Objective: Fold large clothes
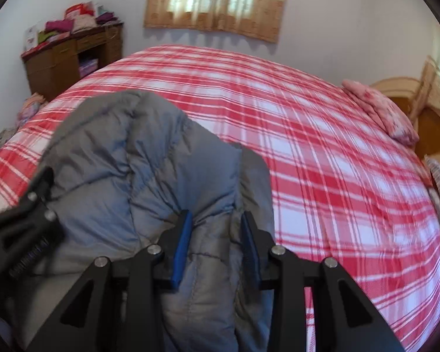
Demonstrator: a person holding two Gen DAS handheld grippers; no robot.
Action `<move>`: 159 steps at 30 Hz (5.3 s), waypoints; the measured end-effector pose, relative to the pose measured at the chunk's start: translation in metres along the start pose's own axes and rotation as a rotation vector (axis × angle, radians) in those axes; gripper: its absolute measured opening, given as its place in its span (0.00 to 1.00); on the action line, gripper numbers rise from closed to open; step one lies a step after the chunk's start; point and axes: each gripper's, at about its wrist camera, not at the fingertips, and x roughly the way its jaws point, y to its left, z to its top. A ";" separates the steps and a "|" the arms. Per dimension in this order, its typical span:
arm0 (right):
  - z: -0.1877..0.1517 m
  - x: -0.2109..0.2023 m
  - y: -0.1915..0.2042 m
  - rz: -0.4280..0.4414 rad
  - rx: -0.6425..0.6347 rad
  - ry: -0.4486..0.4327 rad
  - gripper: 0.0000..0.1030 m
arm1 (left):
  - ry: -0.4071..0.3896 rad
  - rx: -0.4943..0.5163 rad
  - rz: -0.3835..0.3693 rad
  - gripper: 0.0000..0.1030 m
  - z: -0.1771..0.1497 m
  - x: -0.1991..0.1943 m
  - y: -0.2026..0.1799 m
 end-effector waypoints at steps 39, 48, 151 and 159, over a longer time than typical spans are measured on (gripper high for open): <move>-0.034 0.035 -0.025 0.025 0.119 -0.045 0.39 | 0.046 0.094 -0.029 0.98 -0.028 0.034 -0.053; -0.035 0.036 -0.026 0.035 0.130 -0.039 0.39 | 0.051 0.109 -0.015 0.99 -0.028 0.035 -0.059; -0.085 0.026 -0.074 0.617 0.379 0.017 0.26 | 0.073 0.202 -0.314 0.18 -0.066 -0.008 -0.010; -0.089 0.000 -0.070 0.659 0.375 -0.060 0.19 | 0.012 0.175 -0.285 0.07 -0.051 -0.046 0.018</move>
